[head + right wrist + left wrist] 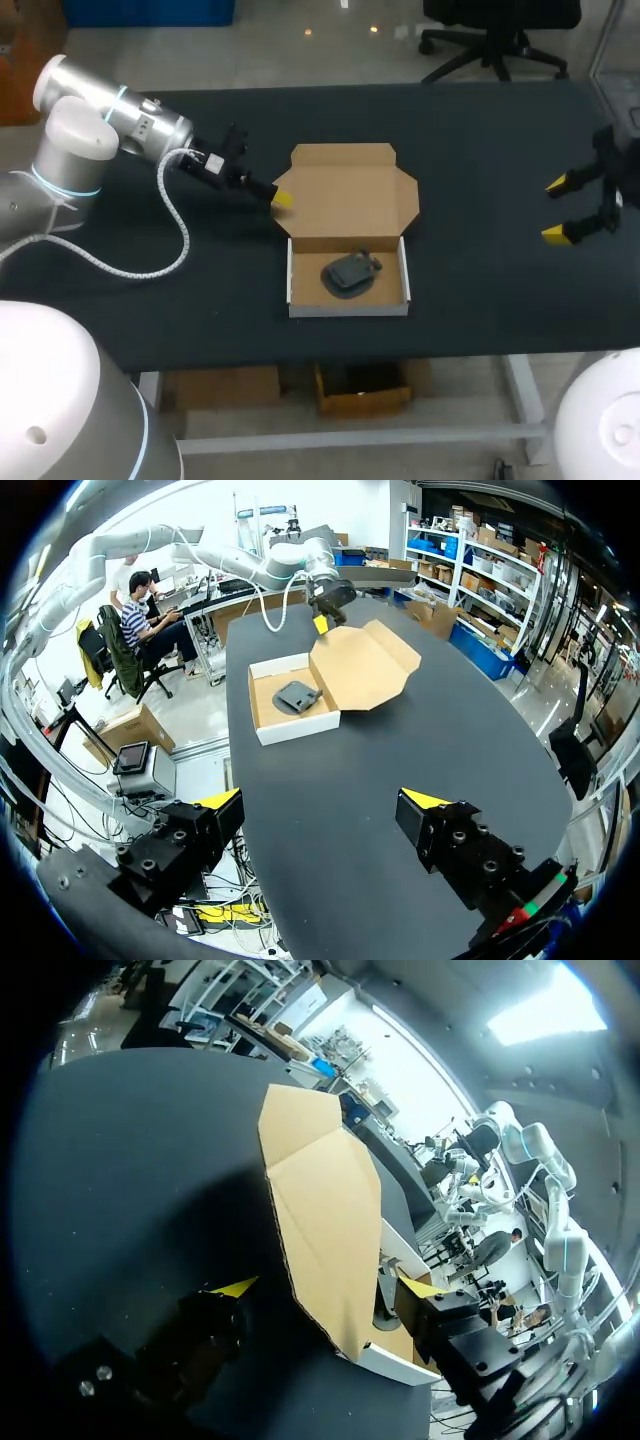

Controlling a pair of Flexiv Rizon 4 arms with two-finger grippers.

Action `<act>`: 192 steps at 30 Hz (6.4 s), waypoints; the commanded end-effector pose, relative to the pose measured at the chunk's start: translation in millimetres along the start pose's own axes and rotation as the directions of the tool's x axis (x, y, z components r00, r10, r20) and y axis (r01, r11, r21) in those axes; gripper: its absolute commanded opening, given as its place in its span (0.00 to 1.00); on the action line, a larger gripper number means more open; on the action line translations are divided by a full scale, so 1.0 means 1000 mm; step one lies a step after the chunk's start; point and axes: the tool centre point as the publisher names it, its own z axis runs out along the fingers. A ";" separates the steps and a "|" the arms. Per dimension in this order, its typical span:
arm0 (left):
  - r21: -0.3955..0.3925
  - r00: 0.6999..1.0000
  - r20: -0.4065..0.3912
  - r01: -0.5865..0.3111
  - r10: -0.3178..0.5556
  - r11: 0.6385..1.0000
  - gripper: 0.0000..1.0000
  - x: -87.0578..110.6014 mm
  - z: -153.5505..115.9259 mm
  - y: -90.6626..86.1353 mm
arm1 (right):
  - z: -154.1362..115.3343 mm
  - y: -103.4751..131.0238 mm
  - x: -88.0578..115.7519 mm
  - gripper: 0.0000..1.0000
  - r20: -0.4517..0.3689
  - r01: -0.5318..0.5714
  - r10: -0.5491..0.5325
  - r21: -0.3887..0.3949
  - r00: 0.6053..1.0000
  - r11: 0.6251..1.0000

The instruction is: Assemble the packaging by folding the flat box into shape, placing the metal phone stand inside, and closing the box properly

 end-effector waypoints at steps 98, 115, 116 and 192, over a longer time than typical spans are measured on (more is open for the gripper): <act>-0.019 0.936 -0.037 -0.350 0.349 0.937 0.00 0.067 0.024 0.012 | -0.007 0.061 -0.060 1.00 -0.025 0.157 -0.155 0.167 0.988 0.973; 0.015 0.905 0.003 -0.426 0.426 0.904 0.00 0.065 0.023 0.003 | -0.004 0.084 -0.080 1.00 -0.044 0.205 -0.201 0.178 0.979 0.962; 0.020 0.904 0.003 -0.428 0.428 0.903 0.00 0.064 0.023 0.003 | -0.004 0.085 -0.081 1.00 -0.044 0.207 -0.202 0.179 0.978 0.962; 0.032 0.725 0.174 -0.681 0.666 0.732 0.00 0.084 0.022 0.022 | 0.039 0.161 -0.098 1.00 -0.165 0.310 -0.277 0.229 0.946 0.923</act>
